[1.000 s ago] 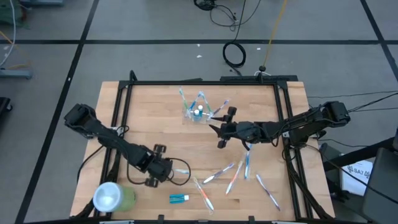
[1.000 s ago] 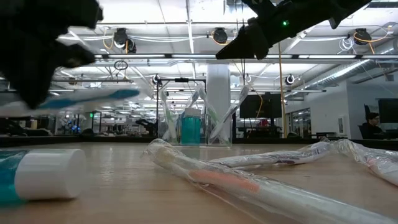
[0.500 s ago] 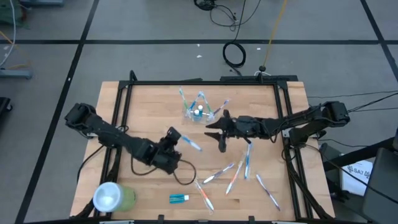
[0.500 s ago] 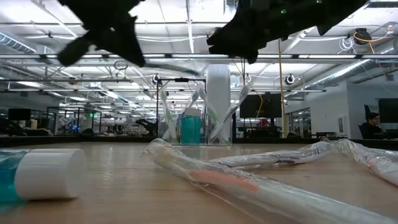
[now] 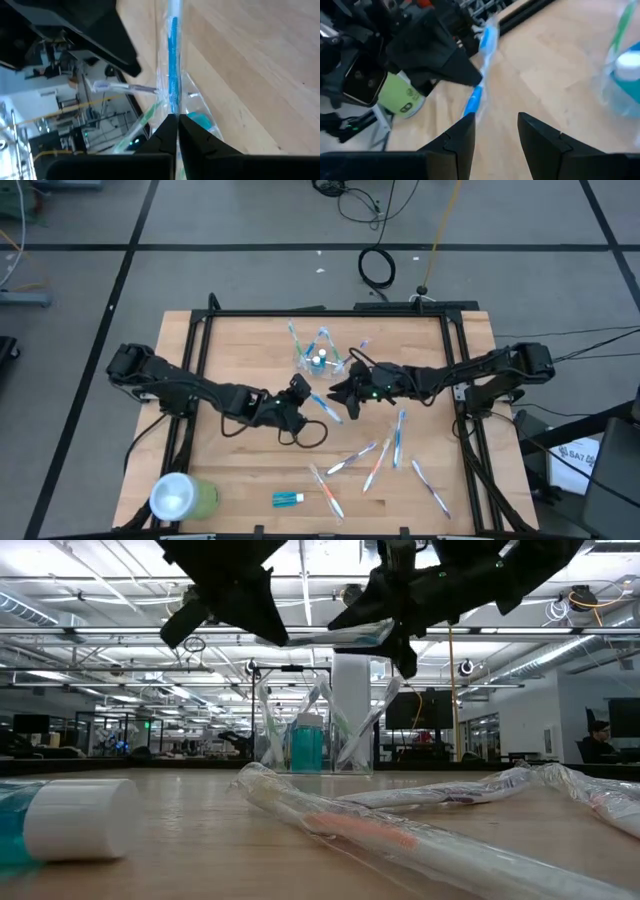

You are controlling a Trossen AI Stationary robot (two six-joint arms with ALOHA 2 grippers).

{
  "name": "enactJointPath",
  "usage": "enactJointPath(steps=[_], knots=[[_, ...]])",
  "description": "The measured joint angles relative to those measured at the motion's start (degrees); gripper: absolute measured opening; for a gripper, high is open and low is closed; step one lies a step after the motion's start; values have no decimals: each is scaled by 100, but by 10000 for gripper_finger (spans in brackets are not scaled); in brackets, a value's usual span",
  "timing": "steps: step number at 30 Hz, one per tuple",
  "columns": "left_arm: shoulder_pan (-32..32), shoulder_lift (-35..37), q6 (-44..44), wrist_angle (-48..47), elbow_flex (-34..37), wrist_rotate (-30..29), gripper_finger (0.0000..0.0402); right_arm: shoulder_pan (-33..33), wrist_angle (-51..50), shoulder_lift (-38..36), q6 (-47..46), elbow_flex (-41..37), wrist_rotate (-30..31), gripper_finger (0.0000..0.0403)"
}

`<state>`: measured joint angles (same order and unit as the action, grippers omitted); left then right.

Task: Pick & Place toothbrushing station
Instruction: Put the left blue toothbrush into the left section of the transparent organizer

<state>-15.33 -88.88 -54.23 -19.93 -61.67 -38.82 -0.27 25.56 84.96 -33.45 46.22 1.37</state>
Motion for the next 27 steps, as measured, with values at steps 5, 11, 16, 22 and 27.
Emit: enactJointPath(steps=[5,11,16,22,27], knots=[[38,0,-263,49,0,-2,8,-142,60,49,-116,0,-18,139],[122,0,-529,53,0,-4,3,-164,58,49,-143,0,-20,139],[153,0,-632,64,0,-12,3,-164,56,49,-140,0,-18,139],[148,0,-1225,741,-1,57,2,-164,55,49,-133,0,-20,139],[148,0,-1726,1238,-2,137,3,-154,91,49,-115,-4,-339,139]])
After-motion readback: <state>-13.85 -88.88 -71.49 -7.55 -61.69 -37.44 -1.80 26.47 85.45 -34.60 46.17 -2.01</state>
